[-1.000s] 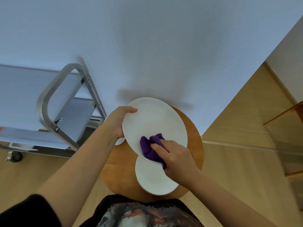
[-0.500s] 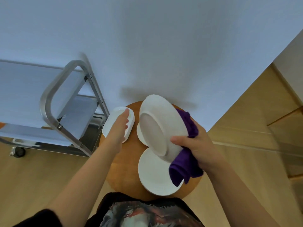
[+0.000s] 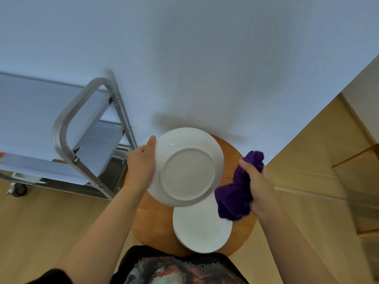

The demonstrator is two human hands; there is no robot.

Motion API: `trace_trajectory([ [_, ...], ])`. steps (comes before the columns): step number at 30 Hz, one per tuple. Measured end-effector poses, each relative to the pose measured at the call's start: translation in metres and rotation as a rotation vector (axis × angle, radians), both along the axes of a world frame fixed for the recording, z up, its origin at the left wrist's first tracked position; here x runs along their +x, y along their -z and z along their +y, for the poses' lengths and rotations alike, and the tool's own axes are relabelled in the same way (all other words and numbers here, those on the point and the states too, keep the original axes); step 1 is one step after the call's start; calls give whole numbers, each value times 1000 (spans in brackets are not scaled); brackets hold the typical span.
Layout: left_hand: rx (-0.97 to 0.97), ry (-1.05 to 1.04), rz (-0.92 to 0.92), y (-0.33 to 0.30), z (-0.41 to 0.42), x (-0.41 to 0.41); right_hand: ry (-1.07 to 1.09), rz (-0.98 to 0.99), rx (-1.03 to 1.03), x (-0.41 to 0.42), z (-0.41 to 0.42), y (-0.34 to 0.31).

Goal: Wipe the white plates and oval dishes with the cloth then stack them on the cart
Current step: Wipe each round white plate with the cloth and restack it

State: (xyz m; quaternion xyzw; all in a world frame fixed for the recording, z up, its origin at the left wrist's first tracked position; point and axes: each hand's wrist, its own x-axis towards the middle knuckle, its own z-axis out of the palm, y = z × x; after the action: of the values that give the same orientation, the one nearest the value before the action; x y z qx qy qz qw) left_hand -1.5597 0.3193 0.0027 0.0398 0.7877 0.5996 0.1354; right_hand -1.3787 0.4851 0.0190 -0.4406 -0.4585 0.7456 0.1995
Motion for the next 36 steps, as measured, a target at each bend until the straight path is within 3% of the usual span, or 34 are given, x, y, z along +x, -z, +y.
trace_trajectory([
  [2,-86,64,208,-7,4,4,-48,158,27,-13,-1,-12],
  [5,-188,167,368,-17,15,15,-399,266,201,-32,-7,-33],
  [9,-202,267,406,-22,16,18,-975,-140,786,-40,-2,-48],
  [11,-228,343,428,-24,12,17,-1067,-315,1042,-40,3,-52],
  [14,-233,409,436,-27,8,20,-1062,-420,1174,-42,3,-52],
  [16,-191,397,421,-30,7,22,-1048,-342,1125,-43,2,-55],
  [22,-29,201,333,-43,-7,15,-802,-17,698,-33,9,-45],
  [28,238,-72,-38,-43,-5,5,-374,269,372,-17,8,-14],
  [32,262,-141,-225,-22,-1,17,-142,279,348,-16,5,-7],
  [36,297,-246,-389,-8,-1,30,-54,189,345,-11,-2,9],
])
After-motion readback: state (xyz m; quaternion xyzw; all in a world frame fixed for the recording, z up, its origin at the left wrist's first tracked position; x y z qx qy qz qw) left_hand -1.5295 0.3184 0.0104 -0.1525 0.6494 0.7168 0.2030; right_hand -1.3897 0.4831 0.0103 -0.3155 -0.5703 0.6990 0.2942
